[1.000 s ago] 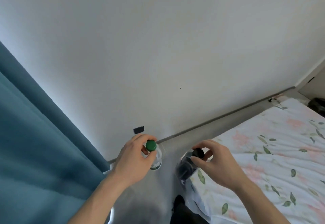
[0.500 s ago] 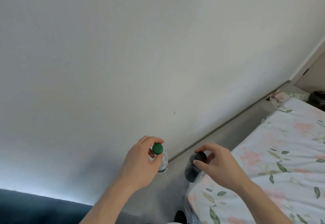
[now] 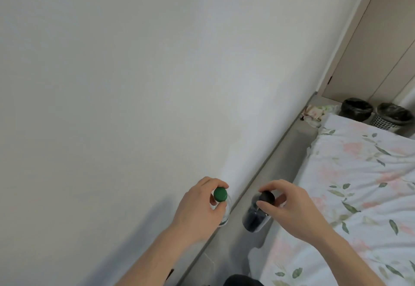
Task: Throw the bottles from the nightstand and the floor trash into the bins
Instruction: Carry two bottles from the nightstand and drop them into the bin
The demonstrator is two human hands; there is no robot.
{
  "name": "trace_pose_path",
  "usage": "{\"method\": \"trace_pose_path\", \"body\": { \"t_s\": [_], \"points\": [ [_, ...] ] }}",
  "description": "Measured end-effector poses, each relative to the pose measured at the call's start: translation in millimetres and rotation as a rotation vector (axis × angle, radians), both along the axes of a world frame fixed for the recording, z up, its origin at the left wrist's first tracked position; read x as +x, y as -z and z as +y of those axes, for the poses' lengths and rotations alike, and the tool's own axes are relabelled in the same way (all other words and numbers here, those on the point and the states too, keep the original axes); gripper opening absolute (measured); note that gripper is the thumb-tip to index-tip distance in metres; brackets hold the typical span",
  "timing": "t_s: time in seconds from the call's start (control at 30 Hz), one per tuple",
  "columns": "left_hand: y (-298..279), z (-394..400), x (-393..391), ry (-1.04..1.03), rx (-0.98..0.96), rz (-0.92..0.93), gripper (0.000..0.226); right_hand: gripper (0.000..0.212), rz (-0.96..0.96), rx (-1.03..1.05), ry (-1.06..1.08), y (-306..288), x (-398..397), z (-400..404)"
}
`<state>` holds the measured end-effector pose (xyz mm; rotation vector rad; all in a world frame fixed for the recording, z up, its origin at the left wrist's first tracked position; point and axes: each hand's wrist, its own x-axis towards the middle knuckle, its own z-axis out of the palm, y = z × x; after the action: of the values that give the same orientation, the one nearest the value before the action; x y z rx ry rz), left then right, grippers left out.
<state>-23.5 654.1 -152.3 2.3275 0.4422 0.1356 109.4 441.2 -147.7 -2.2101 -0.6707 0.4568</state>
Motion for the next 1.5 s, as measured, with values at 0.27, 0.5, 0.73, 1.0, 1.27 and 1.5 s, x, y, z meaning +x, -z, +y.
{"method": "trace_pose_path", "body": {
  "t_s": [0.27,0.5,0.73,1.0,1.27,1.5],
  "points": [
    [-3,28,90,0.155,-0.04,-0.035,0.031,0.019,0.003,0.008,0.186,-1,40,1],
    [1,34,193,0.227,-0.072,-0.046,0.031,0.019,-0.024,0.011,0.283,10,123,1],
    [11,17,350,0.294,-0.081,-0.011,0.032,0.02,0.01,0.049,0.374,20,249,-24],
    [4,-24,524,0.372,-0.074,0.009,0.032,0.018,0.016,-0.004,0.447,9,403,-75],
    [-1,-68,666,0.491,-0.087,-0.004,0.032,0.019,-0.01,-0.035,0.535,-7,507,-109],
    [10,-114,804,0.618,-0.087,-0.018,0.03,0.018,-0.004,-0.121,0.633,-9,603,-132]
  ]
}}
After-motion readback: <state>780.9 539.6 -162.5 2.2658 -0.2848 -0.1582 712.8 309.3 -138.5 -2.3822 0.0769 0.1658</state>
